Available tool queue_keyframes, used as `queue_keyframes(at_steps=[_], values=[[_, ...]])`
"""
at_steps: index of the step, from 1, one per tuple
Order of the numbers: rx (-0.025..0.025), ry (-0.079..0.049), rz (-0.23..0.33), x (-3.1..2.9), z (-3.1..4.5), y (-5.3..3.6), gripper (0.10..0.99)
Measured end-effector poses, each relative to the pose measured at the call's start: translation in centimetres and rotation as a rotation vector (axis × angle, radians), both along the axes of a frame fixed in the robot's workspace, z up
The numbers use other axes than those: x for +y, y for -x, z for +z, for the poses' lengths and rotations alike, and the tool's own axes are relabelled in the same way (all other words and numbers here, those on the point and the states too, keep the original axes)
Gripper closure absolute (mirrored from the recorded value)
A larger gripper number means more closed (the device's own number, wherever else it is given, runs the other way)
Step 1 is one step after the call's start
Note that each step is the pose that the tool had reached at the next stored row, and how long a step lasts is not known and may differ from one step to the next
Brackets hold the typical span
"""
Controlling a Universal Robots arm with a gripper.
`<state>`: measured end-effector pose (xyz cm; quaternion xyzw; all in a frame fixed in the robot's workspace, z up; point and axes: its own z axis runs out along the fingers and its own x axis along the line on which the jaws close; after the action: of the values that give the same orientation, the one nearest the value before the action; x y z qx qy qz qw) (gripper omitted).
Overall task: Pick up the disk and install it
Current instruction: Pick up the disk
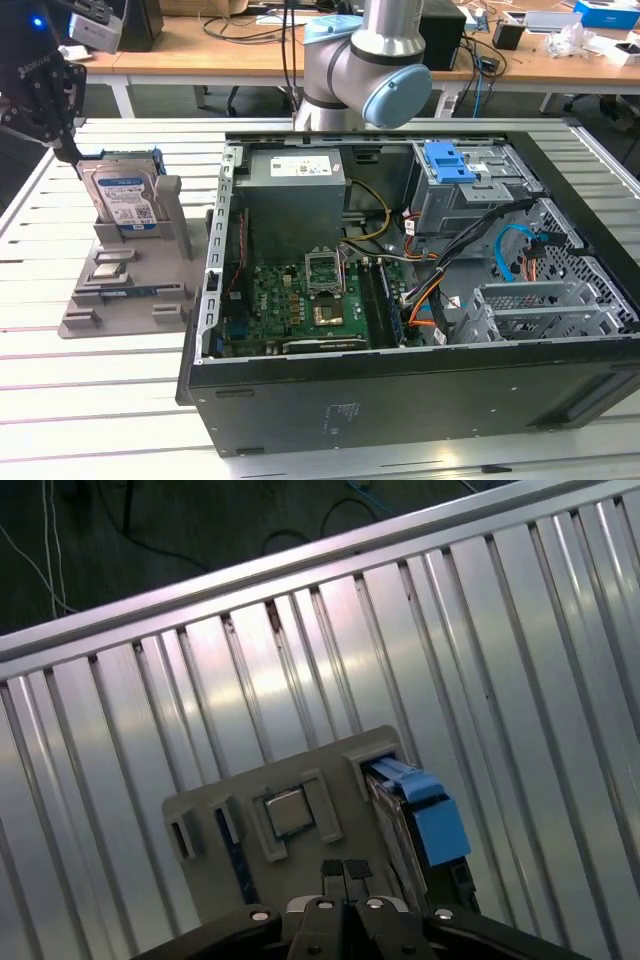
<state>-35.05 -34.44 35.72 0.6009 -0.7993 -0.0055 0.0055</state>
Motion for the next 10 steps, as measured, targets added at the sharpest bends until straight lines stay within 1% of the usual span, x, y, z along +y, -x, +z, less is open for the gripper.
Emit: queue_keyframes(at_steps=[1, 3, 7, 10], values=[[0.0001, 0.000, 0.009, 0.00, 0.00, 0.00, 0.980], [0.0000, 0.000, 0.053, 0.00, 0.00, 0.00, 0.980], [0.0001, 0.000, 0.089, 0.00, 0.00, 0.00, 0.980], [0.0000, 0.000, 0.129, 0.00, 0.00, 0.00, 0.980]])
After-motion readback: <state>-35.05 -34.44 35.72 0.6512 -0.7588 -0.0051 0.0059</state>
